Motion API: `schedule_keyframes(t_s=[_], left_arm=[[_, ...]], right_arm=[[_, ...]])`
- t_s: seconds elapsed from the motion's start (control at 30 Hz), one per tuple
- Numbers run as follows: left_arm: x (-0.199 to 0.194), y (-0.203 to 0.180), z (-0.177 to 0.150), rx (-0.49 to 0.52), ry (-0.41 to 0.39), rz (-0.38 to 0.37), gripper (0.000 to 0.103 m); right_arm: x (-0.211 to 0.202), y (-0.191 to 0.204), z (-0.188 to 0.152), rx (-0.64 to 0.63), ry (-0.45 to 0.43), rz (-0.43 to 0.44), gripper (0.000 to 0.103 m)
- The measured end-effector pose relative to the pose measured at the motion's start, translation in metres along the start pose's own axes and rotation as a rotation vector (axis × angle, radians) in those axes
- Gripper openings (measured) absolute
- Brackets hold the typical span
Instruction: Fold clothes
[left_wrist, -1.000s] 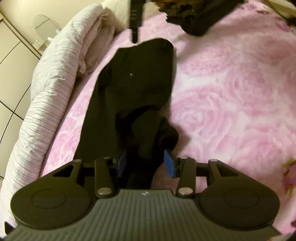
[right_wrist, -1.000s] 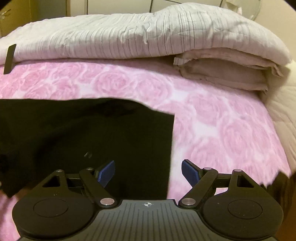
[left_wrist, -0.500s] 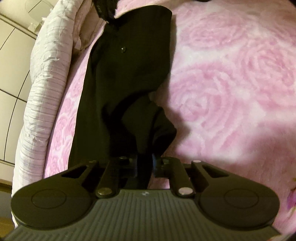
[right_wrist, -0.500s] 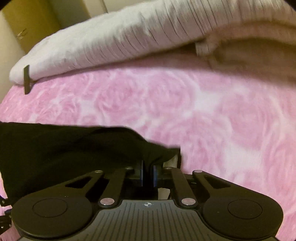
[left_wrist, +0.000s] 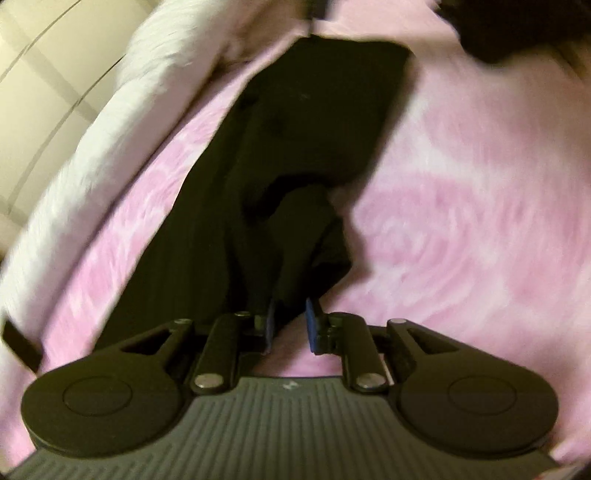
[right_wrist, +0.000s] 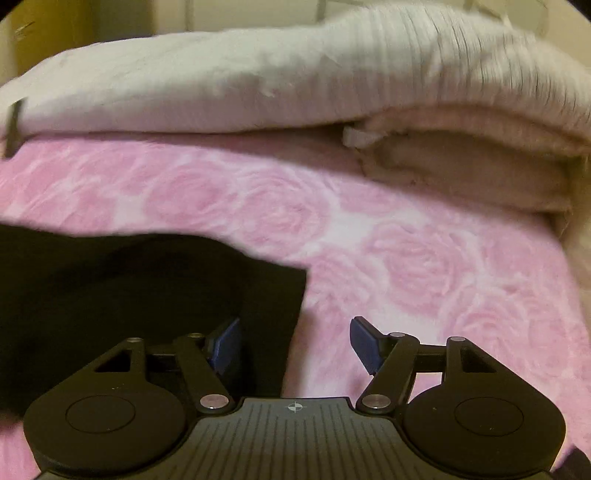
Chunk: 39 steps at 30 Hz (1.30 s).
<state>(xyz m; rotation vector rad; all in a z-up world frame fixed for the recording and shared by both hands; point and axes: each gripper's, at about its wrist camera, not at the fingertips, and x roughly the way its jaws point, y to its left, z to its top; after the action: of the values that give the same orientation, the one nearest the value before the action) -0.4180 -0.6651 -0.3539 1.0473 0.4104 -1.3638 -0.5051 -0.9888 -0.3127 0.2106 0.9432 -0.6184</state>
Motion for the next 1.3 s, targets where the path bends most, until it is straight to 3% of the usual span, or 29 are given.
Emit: schedule_keyframes(t_s=[0.17, 0.23, 0.27, 0.33, 0.47, 0.6, 0.67, 0.8, 0.97, 1.07, 1.17, 1.2, 1.23, 1.3], left_arm=[[0.000, 0.004, 0.004, -0.406, -0.029, -0.109, 0.016], [0.006, 0.009, 0.001, -0.550, -0.042, -0.107, 0.021], [0.008, 0.011, -0.001, -0.616, -0.051, -0.107, 0.029], [0.013, 0.018, -0.003, -0.727, -0.076, -0.118, 0.032], [0.022, 0.035, -0.005, -0.907, -0.128, -0.151, 0.032], [0.046, 0.049, -0.004, -1.045, -0.105, -0.207, 0.039], [0.056, 0.053, -0.005, -1.098, -0.086, -0.225, 0.035], [0.046, 0.069, -0.020, -1.145, -0.097, -0.294, 0.010], [0.020, 0.107, -0.032, -1.072, -0.151, -0.439, 0.005], [0.027, 0.122, -0.033, -1.033, -0.119, -0.528, 0.005], [0.038, 0.126, -0.030, -1.011, -0.070, -0.564, 0.005], [0.040, 0.127, -0.028, -0.996, -0.059, -0.567, 0.005], [0.042, 0.128, -0.024, -0.968, -0.054, -0.563, 0.005], [0.042, 0.126, -0.015, -0.879, -0.040, -0.554, 0.005]], right_arm=[[-0.040, 0.065, -0.058, -0.197, 0.007, 0.046, 0.067], [-0.042, 0.081, -0.077, -0.232, 0.031, 0.050, 0.067], [-0.042, 0.084, -0.083, -0.231, 0.039, 0.049, 0.067], [-0.042, 0.089, -0.095, -0.231, 0.054, 0.047, 0.067], [-0.043, 0.092, -0.106, -0.243, 0.067, 0.043, 0.067], [-0.042, 0.090, -0.101, -0.256, 0.044, 0.039, 0.067], [-0.043, 0.094, -0.099, -0.291, 0.020, 0.049, 0.067], [-0.045, 0.115, -0.104, -0.513, -0.050, 0.066, 0.067], [-0.031, 0.140, -0.120, -0.843, -0.109, 0.036, 0.067], [-0.014, 0.153, -0.135, -0.999, -0.116, -0.005, 0.066], [-0.002, 0.159, -0.146, -1.118, -0.132, -0.052, 0.064], [-0.001, 0.158, -0.147, -1.134, -0.137, -0.064, 0.055], [0.000, 0.154, -0.145, -1.147, -0.129, -0.081, 0.028], [-0.003, 0.144, -0.137, -1.153, -0.126, -0.085, 0.020]])
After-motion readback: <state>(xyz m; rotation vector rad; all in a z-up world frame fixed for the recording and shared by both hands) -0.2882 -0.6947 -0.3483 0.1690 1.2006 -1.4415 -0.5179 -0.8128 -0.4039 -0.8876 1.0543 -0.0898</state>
